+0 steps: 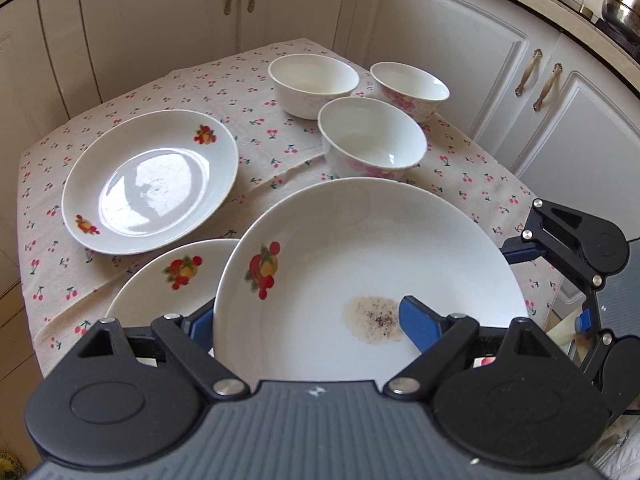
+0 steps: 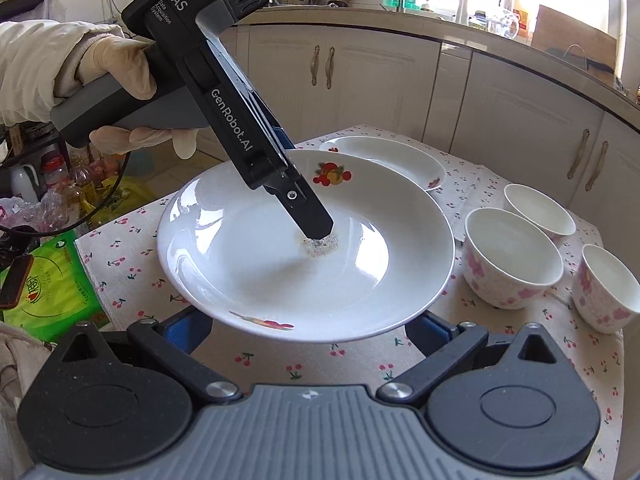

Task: Organize plates and bowls

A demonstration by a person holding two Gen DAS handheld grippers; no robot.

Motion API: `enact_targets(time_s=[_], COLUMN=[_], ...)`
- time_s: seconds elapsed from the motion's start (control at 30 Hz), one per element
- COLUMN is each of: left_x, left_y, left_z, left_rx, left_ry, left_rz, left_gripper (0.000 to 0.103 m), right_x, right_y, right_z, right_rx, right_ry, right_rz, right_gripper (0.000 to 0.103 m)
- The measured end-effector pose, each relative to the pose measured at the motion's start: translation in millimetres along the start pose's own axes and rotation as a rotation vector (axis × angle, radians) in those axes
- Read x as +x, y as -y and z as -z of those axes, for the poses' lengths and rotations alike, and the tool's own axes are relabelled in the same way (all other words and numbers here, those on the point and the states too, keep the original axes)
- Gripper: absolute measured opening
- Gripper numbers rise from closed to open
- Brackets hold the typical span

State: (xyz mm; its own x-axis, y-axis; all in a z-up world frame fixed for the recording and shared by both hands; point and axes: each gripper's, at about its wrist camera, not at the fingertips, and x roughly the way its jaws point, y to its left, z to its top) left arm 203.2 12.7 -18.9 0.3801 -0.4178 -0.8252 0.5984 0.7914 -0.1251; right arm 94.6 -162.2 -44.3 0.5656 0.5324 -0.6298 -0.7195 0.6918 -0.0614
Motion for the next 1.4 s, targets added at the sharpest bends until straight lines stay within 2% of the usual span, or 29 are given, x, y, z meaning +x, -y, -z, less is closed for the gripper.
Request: enact_targets(time_s=[0.23,0.53,0.97,1.4], left_x=[-2,7,15,5], left_y=[-30,-55,-72,-73], left_z=[14,22,23,22], left_rx=[-0.053,-0.099,-0.136,-0.138], left_ry=[0.002,-0.010,-0.027,-0.072], left_rz=[-0.018,-0.013,0.002,-0.022], left_gripper=[0.090,0.090,0.090,0.090], right_x=[28,48,63,67], right_y=[-7,-16,-22,-24], right_z=[-17,-32,-45,-49], right_rx=[-0.012,-0.031,-0.042,-0.051], right_ry=[-0.031,-0.069,-0.130,-0.154], right_rz=[-0.047,-0.058,-0.047,-0.049], right_gripper=[0.103,0.103,0.103,0.103])
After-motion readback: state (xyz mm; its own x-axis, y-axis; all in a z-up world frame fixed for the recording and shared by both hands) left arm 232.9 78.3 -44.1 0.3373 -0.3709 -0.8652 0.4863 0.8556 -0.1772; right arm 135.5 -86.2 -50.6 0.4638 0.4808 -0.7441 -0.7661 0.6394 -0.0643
